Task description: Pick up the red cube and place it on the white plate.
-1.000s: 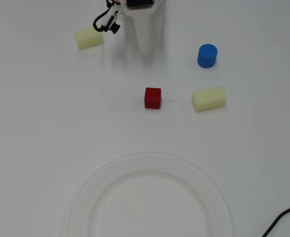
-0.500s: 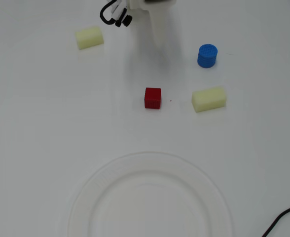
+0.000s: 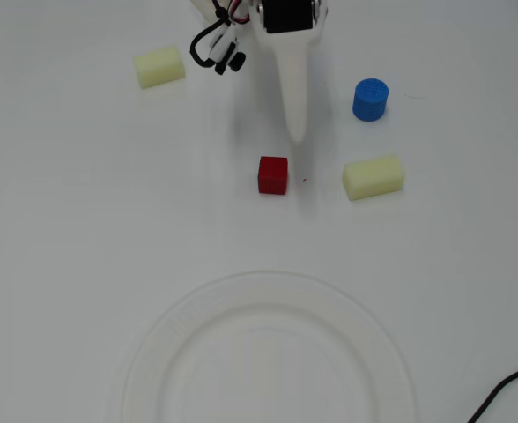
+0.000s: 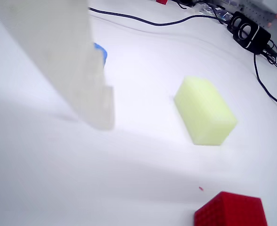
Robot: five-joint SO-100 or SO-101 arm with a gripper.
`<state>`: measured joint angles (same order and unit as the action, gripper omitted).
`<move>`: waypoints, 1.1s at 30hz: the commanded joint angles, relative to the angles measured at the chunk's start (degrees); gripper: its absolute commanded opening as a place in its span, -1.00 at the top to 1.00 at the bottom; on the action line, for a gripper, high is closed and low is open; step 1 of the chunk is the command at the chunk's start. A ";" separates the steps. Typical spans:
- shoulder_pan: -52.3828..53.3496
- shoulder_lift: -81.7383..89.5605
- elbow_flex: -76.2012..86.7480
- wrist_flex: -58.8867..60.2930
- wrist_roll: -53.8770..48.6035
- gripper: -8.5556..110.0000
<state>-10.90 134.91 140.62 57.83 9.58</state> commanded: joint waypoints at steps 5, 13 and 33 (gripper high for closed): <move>1.49 -6.94 -2.81 -5.71 -0.44 0.21; 5.98 -18.28 -5.54 -12.66 -3.43 0.23; 6.24 -27.07 -6.33 -19.78 -8.26 0.86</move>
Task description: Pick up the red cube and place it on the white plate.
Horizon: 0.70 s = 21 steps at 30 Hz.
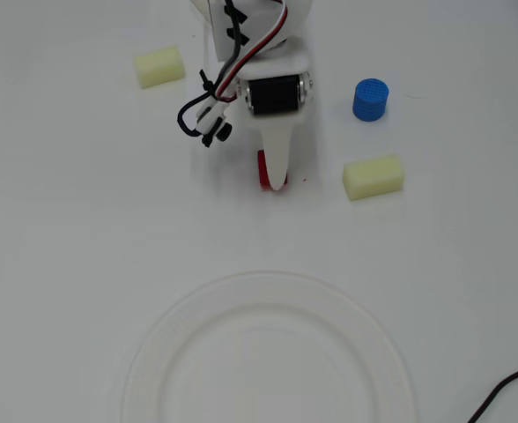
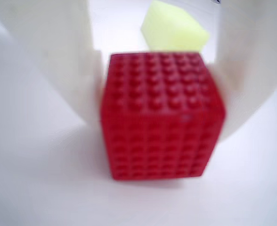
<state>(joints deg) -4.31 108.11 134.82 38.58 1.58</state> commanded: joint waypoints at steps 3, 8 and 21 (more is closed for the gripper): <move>0.18 0.26 -0.44 -1.23 0.18 0.86; 1.32 10.55 4.57 -5.62 -0.09 0.86; 1.85 35.68 20.39 -31.55 -7.38 0.86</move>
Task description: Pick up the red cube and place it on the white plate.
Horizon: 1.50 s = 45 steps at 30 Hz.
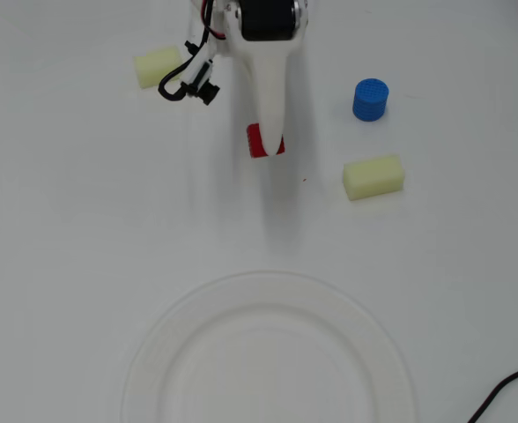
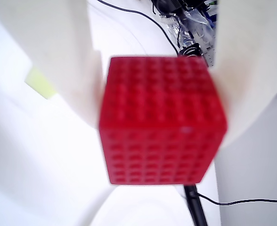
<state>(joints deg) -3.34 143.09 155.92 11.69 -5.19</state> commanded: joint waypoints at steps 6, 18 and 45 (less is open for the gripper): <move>3.52 -16.61 -11.60 -10.81 -0.44 0.86; 2.99 -44.47 -35.60 -10.81 3.34 0.86; 2.55 -48.96 -50.01 14.15 6.77 0.24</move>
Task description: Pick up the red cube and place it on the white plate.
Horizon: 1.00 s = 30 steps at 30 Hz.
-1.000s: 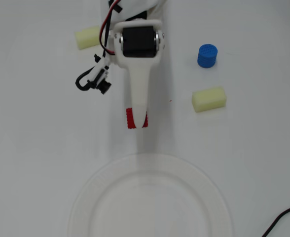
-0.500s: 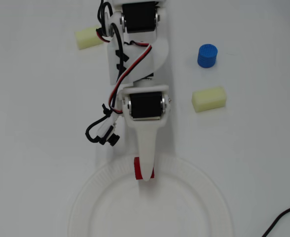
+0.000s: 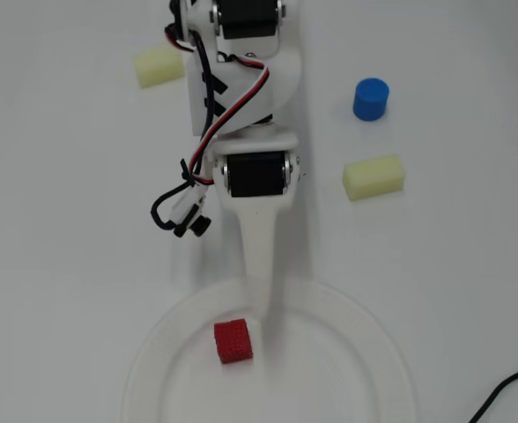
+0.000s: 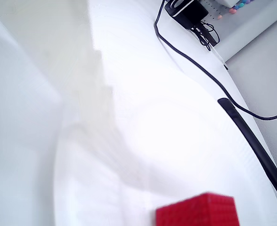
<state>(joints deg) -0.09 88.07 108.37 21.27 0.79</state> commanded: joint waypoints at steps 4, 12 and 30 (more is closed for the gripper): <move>-0.97 12.39 -2.46 12.39 1.85 0.16; -0.26 31.90 5.19 26.10 3.78 0.07; 3.25 96.42 56.87 34.98 -2.90 0.18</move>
<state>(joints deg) 1.67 178.42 161.28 55.20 -1.14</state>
